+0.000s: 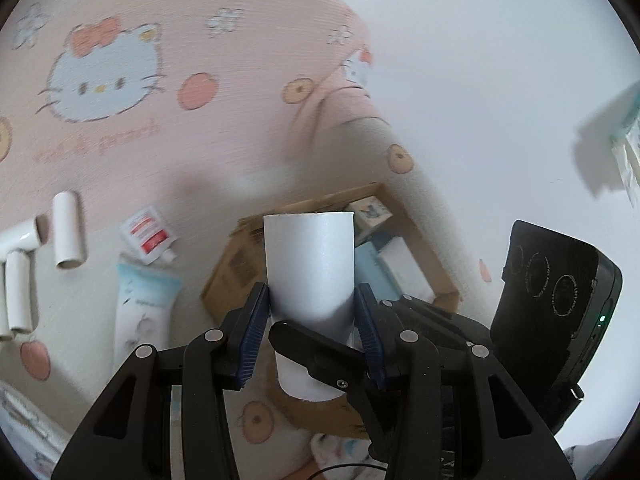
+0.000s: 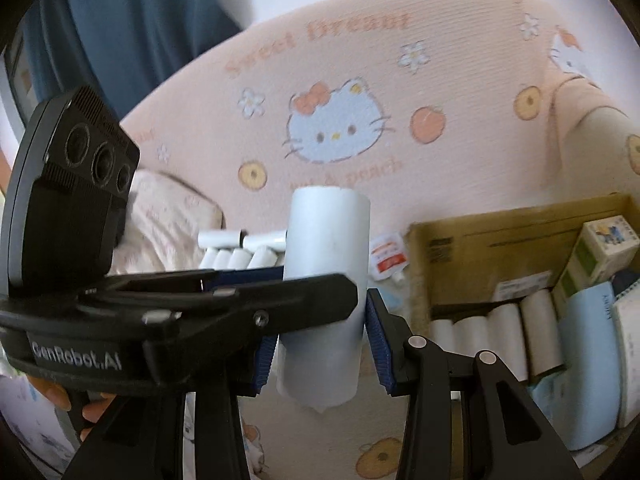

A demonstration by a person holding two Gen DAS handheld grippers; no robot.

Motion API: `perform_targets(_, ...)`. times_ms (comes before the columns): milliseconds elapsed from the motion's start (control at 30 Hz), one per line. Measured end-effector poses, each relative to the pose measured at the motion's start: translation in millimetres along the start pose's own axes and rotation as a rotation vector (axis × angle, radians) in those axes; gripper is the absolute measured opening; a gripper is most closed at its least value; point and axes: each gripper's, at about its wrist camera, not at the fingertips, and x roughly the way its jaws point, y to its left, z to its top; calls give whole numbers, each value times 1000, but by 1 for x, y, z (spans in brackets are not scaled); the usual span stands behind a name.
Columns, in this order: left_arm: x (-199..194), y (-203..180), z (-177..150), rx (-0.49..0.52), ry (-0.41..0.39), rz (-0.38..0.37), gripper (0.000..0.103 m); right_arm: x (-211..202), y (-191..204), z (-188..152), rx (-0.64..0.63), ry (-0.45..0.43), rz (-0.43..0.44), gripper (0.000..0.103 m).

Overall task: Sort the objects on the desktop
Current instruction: 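Carry the held tube with the left gripper over the cardboard box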

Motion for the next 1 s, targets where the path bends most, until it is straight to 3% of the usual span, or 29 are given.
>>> perform_targets(367, 44, -45, 25, 133, 110, 74, 48, -20, -46, 7, 13, -7, -23, 39)
perform_targets(767, 108, -34, 45, 22, 295, 30, 48, -10, -105, 13, 91, 125, -51, 39)
perform_targets(1000, 133, -29, 43, 60, 371, 109, 48, 15, -126, 10, 142, 213, -22, 38)
